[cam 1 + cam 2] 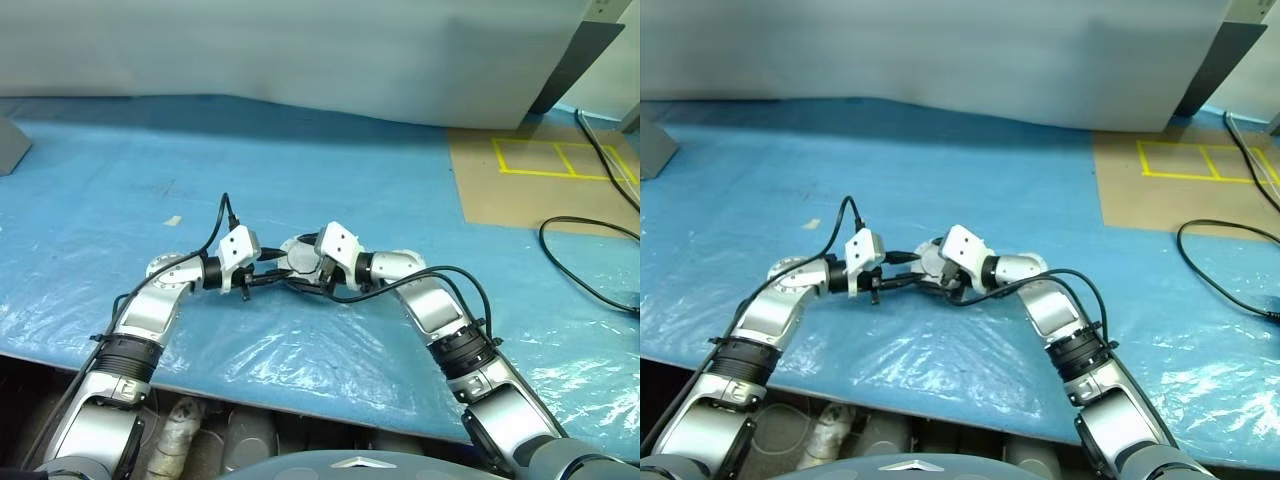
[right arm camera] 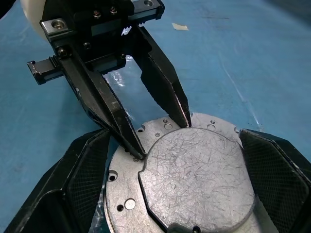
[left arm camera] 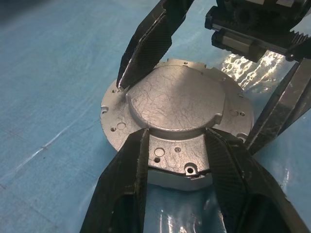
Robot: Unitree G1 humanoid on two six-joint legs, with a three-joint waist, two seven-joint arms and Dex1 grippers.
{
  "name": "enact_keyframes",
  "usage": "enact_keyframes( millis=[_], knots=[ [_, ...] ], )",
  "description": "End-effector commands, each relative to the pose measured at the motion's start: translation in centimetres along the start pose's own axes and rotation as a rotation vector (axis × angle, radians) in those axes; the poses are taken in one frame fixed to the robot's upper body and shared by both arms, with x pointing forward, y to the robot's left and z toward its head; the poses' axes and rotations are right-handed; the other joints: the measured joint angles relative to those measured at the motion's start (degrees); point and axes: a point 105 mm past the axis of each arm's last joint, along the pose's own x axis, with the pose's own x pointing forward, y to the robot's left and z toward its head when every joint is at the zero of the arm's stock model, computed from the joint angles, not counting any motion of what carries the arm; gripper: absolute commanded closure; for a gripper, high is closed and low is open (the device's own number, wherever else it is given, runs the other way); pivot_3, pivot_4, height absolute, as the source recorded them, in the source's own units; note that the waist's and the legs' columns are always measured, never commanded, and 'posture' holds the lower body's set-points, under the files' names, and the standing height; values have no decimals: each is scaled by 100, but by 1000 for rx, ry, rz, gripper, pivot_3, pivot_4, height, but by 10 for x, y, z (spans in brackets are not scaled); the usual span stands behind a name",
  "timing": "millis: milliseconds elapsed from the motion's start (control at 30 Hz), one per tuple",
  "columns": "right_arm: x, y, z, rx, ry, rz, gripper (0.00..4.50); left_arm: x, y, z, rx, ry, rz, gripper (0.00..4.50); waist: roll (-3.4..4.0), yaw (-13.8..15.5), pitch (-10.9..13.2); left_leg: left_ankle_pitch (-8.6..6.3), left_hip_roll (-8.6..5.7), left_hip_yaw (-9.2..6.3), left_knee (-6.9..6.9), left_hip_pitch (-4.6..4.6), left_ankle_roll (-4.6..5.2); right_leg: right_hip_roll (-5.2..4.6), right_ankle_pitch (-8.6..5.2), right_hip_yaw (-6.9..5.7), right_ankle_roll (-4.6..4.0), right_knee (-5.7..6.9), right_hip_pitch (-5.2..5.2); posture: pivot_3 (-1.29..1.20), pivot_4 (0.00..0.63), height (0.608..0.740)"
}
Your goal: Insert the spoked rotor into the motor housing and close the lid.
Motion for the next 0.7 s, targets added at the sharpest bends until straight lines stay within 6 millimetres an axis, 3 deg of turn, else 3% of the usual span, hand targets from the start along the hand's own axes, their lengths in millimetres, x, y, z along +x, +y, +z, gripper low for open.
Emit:
enact_keyframes(
  millis=[33,267,467,567,700],
  knots=[
    [-3,-3,29,-46,-119,-15,46,4,-7,-19,-32,72,-16,2667,0,-21,0,0,0,-1,0,-3,0,1,0,-2,0,0,-2,0,150,740],
    [-17,-30,37,196,-177,-114,46,4,-8,-19,-25,78,-22,2667,-5,-60,4,0,8,-5,8,6,1,-2,-1,1,0,1,7,0,150,740],
    [-45,-53,23,682,-189,-120,46,3,-7,-20,-21,82,-15,2667,-5,-52,4,1,10,-3,10,29,3,-9,-16,7,-27,-1,30,0,150,740],
    [-53,-47,3,837,-121,-84,46,3,-6,-20,-15,87,-9,2667,-4,-46,3,1,7,-3,9,27,2,-7,-5,3,-8,0,30,0,150,740],
    [-56,-24,-19,1000,-49,1,46,2,-4,-20,-13,86,-1,2667,-3,-34,3,1,5,-3,8,27,1,-3,-3,-5,-6,2,30,0,150,740]
  ],
)
